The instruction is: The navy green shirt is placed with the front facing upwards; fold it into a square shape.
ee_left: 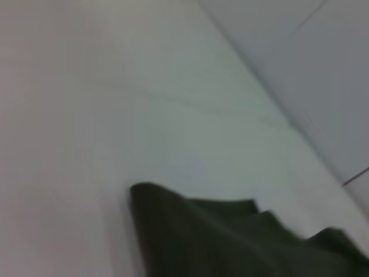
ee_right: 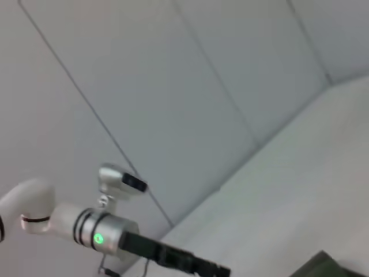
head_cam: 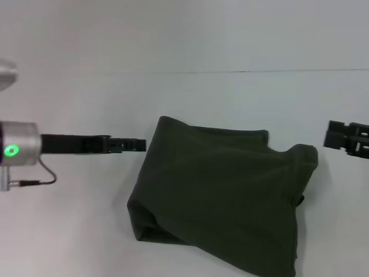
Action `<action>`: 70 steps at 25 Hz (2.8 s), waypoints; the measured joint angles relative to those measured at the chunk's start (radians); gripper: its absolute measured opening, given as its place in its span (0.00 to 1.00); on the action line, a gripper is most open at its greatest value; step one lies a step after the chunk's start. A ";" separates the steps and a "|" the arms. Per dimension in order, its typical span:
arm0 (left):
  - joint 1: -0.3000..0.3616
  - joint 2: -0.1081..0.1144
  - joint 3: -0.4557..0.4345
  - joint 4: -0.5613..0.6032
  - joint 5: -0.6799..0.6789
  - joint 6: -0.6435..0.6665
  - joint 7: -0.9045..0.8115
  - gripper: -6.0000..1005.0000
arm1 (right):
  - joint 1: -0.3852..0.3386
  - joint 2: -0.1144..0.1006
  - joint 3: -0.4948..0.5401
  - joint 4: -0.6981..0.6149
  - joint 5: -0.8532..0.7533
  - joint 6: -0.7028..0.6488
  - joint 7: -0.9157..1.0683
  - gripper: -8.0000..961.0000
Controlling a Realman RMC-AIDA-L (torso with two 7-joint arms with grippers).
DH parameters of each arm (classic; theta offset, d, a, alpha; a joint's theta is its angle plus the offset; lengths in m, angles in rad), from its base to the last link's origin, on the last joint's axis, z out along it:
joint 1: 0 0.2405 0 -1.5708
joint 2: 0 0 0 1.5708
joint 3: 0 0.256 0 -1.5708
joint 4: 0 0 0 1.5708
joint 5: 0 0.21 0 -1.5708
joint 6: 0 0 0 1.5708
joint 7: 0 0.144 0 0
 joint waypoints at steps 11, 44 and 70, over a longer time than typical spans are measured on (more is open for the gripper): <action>-0.090 -0.008 0.183 -0.076 0.028 -0.162 -0.145 0.89 | -0.038 0.003 0.034 0.063 0.005 -0.036 -0.066 0.80; -0.104 -0.029 0.249 -0.127 0.029 -0.200 -0.182 0.83 | -0.028 0.005 0.028 0.065 0.003 -0.043 -0.070 0.81; -0.087 -0.033 0.230 -0.111 0.020 -0.200 -0.142 0.14 | -0.009 0.005 0.036 0.065 0.010 -0.038 -0.063 0.81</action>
